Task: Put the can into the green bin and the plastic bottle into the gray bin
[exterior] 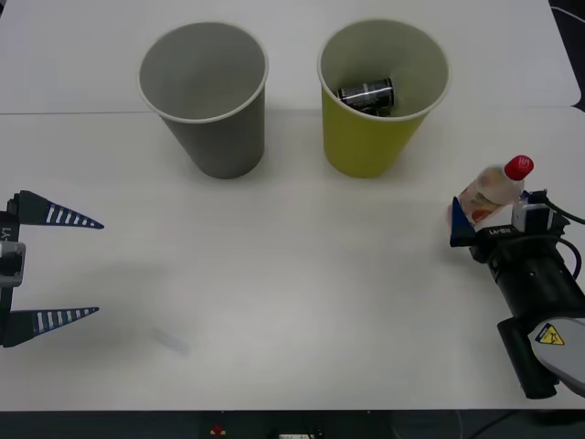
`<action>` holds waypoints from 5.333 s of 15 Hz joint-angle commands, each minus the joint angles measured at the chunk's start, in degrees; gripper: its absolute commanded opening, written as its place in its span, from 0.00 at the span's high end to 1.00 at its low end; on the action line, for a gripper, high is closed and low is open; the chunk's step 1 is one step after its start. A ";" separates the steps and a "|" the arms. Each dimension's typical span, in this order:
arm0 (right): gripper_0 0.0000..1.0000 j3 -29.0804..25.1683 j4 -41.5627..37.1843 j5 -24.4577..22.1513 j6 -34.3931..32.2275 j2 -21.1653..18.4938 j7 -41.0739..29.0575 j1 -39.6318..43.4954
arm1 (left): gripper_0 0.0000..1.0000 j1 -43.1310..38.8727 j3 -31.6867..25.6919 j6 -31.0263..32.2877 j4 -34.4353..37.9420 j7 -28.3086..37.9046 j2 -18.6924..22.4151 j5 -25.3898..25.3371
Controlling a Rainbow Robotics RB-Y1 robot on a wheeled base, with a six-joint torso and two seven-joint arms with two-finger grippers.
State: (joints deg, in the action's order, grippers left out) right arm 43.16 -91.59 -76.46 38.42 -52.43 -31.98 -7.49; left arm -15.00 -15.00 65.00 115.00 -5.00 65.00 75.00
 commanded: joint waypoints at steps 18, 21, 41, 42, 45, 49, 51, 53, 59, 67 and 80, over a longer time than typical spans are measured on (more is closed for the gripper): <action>1.00 0.00 3.18 -0.79 0.60 2.15 -0.63 -2.97 | 0.00 0.00 0.00 0.00 0.00 0.00 0.00 0.00; 1.00 0.00 1.51 -1.05 0.60 0.84 -0.80 -2.44 | 0.00 0.00 0.00 0.00 0.00 0.00 0.00 0.00; 1.00 -46.32 -23.02 -5.10 -60.05 -2.86 -9.68 18.22 | 0.00 0.00 0.00 0.00 0.00 0.00 0.00 0.00; 1.00 -48.70 -24.07 -4.92 -63.74 -2.86 -12.05 18.22 | 0.00 0.00 0.00 0.00 0.00 0.00 0.00 0.00; 1.00 -55.37 -27.32 -4.83 -74.11 -2.86 -20.05 18.13 | 0.00 0.00 0.00 0.00 0.00 0.00 0.00 0.00; 1.00 -63.02 -32.95 -6.24 -87.29 -2.86 -33.50 16.02 | 0.00 0.00 0.00 0.00 0.00 0.00 0.00 0.00; 1.00 -64.87 -36.38 -10.72 -93.44 -2.86 -42.64 12.33 | 0.00 0.00 0.00 0.00 0.00 0.00 0.00 0.00; 1.00 -64.95 -38.48 -14.50 -97.75 -2.86 -48.27 8.02 | 0.00 0.00 0.00 0.00 0.00 0.00 0.00 0.00; 1.00 -55.90 -35.94 -15.91 -107.24 -2.86 -48.27 -11.67 | 0.00 0.00 0.00 0.00 0.00 0.00 0.00 0.00; 1.00 -40.17 -27.50 -19.60 -107.42 1.36 -48.27 -31.53 | 0.00 0.00 0.00 0.00 0.00 0.00 0.00 0.00; 1.00 -21.54 2.47 -39.99 -107.77 23.95 -46.33 -60.53 | 0.00 0.00 0.00 0.00 0.00 0.00 0.00 0.00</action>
State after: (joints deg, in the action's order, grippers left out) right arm 20.94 -91.39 -115.41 -69.49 -30.05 -79.09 -66.67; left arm -15.00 -15.00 65.00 115.00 -5.00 65.00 75.00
